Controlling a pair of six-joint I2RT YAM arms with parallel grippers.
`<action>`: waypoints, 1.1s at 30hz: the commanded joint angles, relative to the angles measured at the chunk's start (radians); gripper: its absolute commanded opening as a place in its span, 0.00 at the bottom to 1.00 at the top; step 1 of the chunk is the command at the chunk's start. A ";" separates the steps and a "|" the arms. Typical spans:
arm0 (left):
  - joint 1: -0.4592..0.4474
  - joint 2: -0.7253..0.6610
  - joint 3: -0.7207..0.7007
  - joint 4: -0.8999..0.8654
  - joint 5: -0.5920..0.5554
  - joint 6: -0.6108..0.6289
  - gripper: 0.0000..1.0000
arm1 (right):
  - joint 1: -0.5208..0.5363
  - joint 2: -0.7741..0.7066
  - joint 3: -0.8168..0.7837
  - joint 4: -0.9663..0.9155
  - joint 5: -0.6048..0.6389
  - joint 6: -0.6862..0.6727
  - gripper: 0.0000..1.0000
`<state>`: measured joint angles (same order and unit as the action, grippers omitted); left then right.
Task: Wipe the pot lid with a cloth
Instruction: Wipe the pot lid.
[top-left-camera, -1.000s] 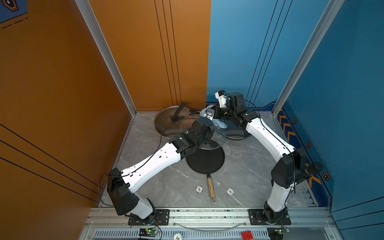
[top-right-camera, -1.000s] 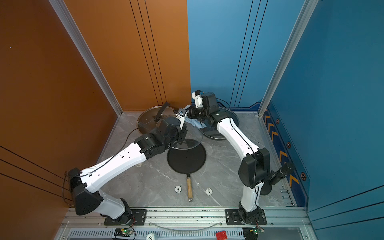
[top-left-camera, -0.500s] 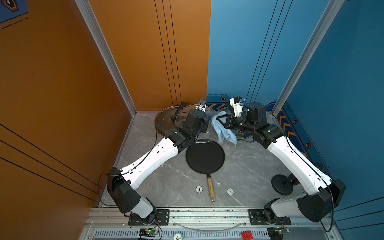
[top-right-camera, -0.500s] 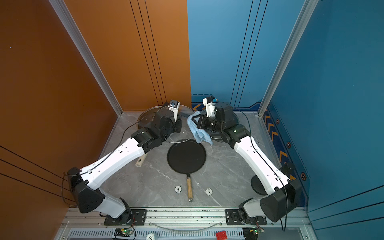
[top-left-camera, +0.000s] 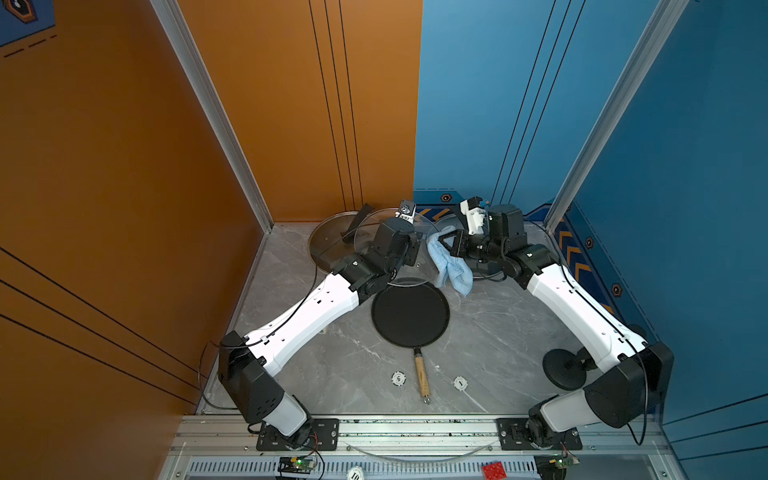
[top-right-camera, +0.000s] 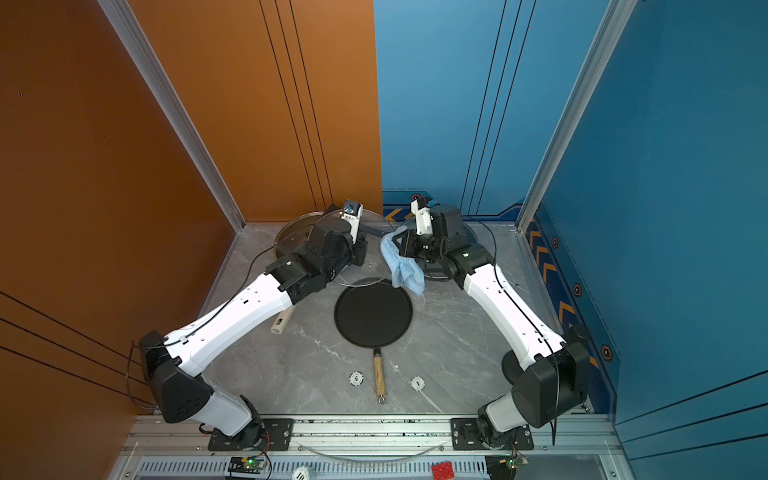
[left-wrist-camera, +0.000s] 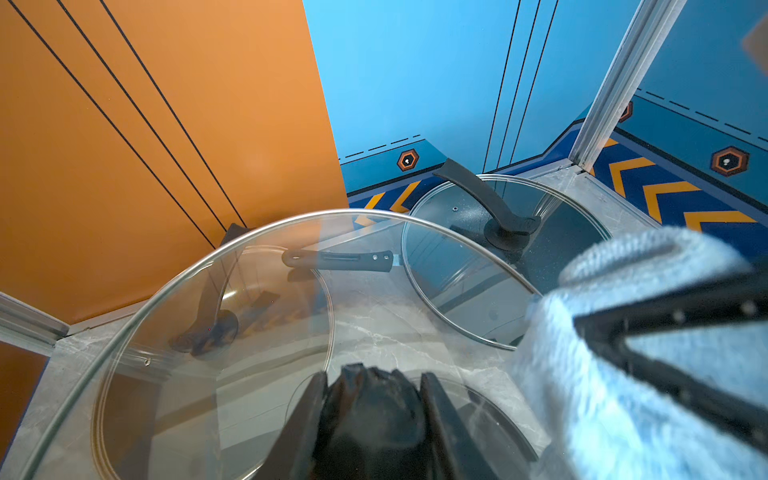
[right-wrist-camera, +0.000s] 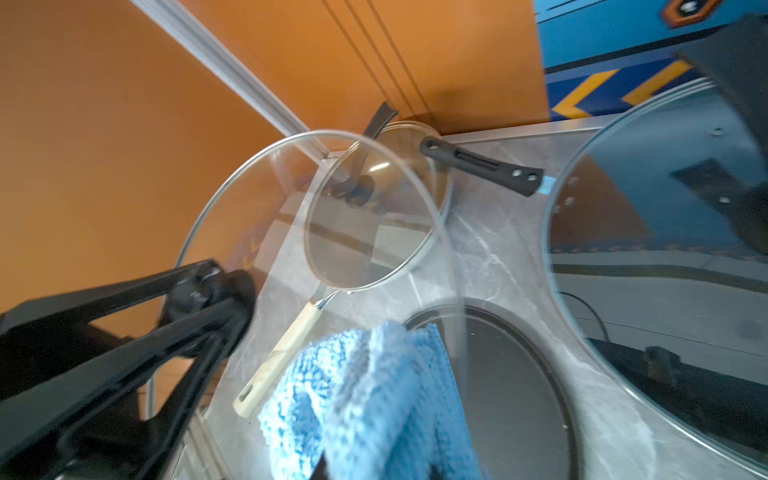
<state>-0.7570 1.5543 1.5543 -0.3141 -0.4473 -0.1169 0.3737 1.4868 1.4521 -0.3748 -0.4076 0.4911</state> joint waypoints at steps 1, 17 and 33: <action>-0.013 -0.063 0.023 0.141 0.001 -0.029 0.32 | -0.056 -0.020 0.034 -0.066 -0.024 -0.040 0.05; 0.022 0.001 0.059 0.223 0.122 -0.101 0.33 | -0.095 -0.037 0.045 -0.035 -0.089 -0.043 0.05; 0.145 0.072 0.197 0.145 0.328 -0.112 0.32 | -0.072 -0.240 0.048 -0.154 0.122 -0.003 0.07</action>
<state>-0.6437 1.6535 1.7042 -0.2356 -0.1818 -0.2077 0.2909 1.3018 1.5063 -0.4908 -0.3603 0.4622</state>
